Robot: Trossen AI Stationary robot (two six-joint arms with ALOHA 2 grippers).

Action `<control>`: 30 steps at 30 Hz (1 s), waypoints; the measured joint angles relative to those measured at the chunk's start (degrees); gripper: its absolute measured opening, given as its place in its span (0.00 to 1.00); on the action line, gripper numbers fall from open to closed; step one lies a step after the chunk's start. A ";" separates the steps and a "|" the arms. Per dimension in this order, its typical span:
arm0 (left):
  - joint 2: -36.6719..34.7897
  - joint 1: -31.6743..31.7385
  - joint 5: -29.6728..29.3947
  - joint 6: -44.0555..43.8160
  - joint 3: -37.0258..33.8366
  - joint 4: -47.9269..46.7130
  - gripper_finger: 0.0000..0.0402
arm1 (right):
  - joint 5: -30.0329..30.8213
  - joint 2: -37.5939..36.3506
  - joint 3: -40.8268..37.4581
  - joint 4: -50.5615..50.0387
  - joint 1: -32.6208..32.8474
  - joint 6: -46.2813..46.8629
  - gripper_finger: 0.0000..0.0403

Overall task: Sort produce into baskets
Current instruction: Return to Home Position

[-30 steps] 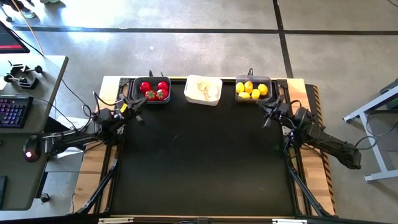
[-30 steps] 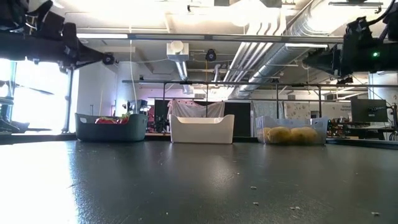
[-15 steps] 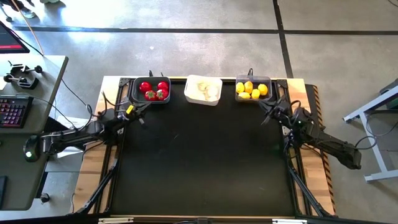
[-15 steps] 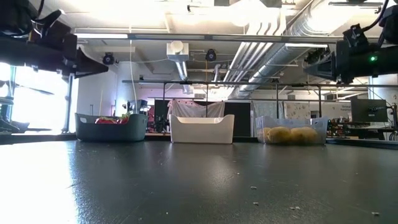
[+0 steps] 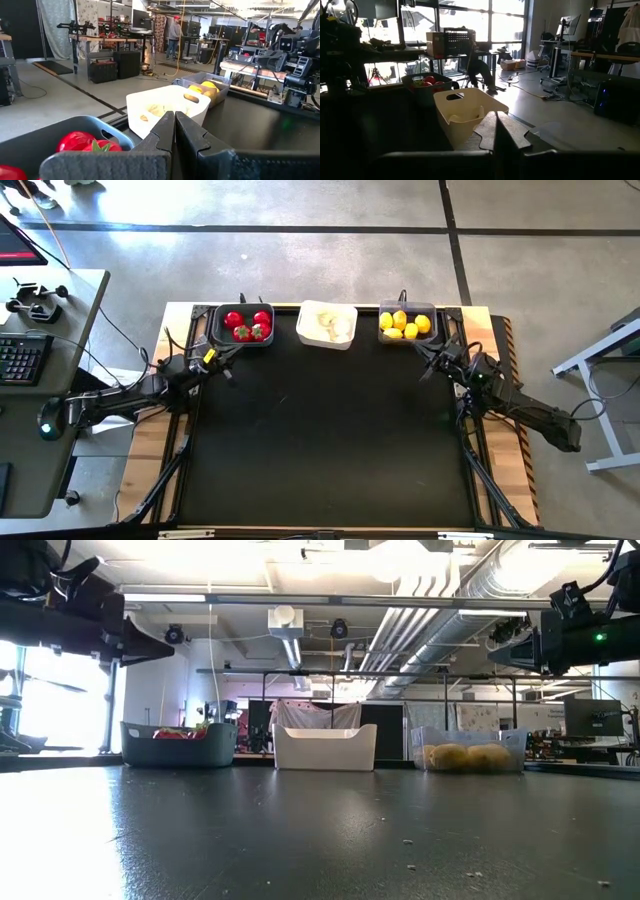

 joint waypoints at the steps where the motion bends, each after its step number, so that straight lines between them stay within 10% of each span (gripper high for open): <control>1: -0.02 0.01 0.00 0.00 0.00 -0.02 0.00 | 0.00 -0.02 0.00 0.00 0.00 0.00 0.00; 30: -0.02 -4.46 0.02 -0.07 0.00 -0.02 0.00 | 0.00 0.00 0.07 -0.17 0.00 0.00 0.00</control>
